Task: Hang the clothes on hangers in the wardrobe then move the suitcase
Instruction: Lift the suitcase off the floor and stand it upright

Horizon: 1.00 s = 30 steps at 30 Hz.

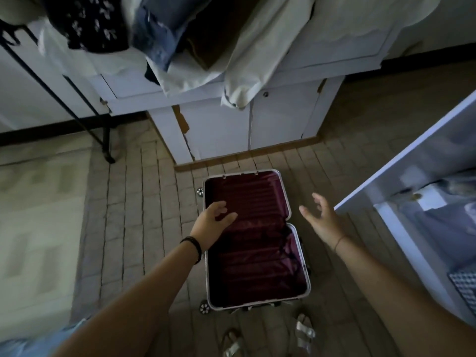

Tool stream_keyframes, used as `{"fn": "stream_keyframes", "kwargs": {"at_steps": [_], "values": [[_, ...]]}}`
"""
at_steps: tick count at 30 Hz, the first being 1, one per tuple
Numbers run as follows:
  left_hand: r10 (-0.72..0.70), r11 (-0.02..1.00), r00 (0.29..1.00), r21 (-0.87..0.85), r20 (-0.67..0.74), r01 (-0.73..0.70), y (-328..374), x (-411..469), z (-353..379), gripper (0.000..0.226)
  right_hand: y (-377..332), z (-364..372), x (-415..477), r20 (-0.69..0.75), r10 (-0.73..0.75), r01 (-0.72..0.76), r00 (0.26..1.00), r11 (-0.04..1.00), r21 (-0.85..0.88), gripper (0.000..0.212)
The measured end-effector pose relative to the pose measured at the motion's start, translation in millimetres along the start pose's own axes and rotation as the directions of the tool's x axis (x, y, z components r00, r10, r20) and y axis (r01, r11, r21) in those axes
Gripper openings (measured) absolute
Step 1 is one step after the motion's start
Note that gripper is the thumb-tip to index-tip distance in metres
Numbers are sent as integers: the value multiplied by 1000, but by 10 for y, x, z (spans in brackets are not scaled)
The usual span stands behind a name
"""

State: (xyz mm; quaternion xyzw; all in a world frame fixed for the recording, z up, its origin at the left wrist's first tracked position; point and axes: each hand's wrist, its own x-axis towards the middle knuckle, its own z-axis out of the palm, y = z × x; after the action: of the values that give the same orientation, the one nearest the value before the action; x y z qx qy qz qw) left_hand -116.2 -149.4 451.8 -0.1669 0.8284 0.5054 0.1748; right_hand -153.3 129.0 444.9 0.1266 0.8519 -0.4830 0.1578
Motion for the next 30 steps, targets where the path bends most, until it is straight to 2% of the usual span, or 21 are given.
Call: {"fn": "stream_keyframes", "kwargs": {"at_steps": [7, 13, 15, 17, 19, 21, 22, 24, 27, 30], "values": [[-172, 984, 979, -57, -114, 166, -1356, 1020, 480, 58, 1169, 833, 1101, 115, 101, -92, 988, 992, -83, 72], [-306, 949, 929, -146, -209, 280, -2712, 1998, 1104, 59, 2267, 1502, 2015, 143, 173, -165, 975, 984, -63, 54], [-349, 934, 899, -172, -264, 312, -3114, 2312, 1251, 46, 2595, 1672, 2289, 118, 197, -188, 973, 979, -82, 55], [-345, 938, 886, -145, -309, 315, -3460, 2605, 1367, 13, 2977, 1836, 2616, 88, 217, -207, 972, 972, -112, 59], [-349, 937, 874, -153, -338, 314, -3756, 2887, 1440, 17, 3263, 1984, 2888, 81, 226, -216, 971, 969, -122, 53], [-353, 935, 869, -174, -347, 310, -4043, 3183, 1469, 61, 3498, 2118, 3153, 65, 179, -169, 982, 977, -130, 52], [-358, 933, 866, -175, -348, 315, -4212, 3353, 1472, 79, 3601, 2170, 3289, 54, 139, -131, 989, 983, -129, 59], [-358, 933, 864, -171, -355, 316, -4469, 3653, 1470, 93, 3830, 2250, 3605, 27, 108, -104, 994, 985, -140, 81], [-342, 939, 861, -99, -376, 330, -4626, 3995, 1455, 80, 4053, 2293, 4014, 0, 136, -135, 991, 981, -136, 97], [-330, 944, 873, -141, -359, 299, -4674, 4314, 1383, 67, 4125, 2324, 4346, -25, 181, -181, 983, 983, -32, 109]]}}
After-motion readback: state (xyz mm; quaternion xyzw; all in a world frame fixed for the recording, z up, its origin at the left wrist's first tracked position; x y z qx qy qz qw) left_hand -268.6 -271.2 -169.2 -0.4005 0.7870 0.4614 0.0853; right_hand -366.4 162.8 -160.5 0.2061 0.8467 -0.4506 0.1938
